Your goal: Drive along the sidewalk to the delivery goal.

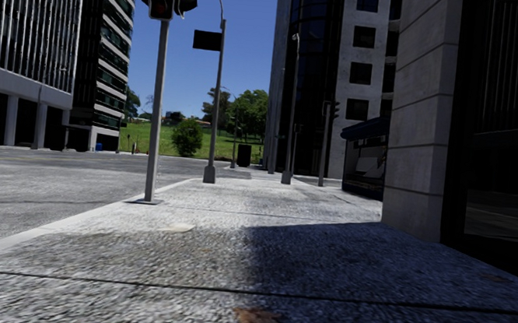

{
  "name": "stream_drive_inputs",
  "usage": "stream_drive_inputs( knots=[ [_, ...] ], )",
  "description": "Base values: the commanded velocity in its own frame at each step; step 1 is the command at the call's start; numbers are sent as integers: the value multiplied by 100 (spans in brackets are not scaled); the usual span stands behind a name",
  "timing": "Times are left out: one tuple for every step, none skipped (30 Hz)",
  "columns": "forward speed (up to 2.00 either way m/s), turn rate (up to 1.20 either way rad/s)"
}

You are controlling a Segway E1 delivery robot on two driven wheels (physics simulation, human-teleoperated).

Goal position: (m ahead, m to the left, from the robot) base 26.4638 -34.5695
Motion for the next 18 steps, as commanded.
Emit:
stream_drive_inputs(
  knots=[
    [200, -32],
    [200, -32],
    [200, -32],
    [200, -32],
    [200, -32],
    [200, -32],
    [200, -32],
    [200, -32],
    [200, -32],
    [200, -32],
    [200, -32],
    [200, -32],
    [200, -32],
    [200, -32],
    [200, -32],
    [200, -32],
    [200, -32],
    [200, -32]
  ],
)
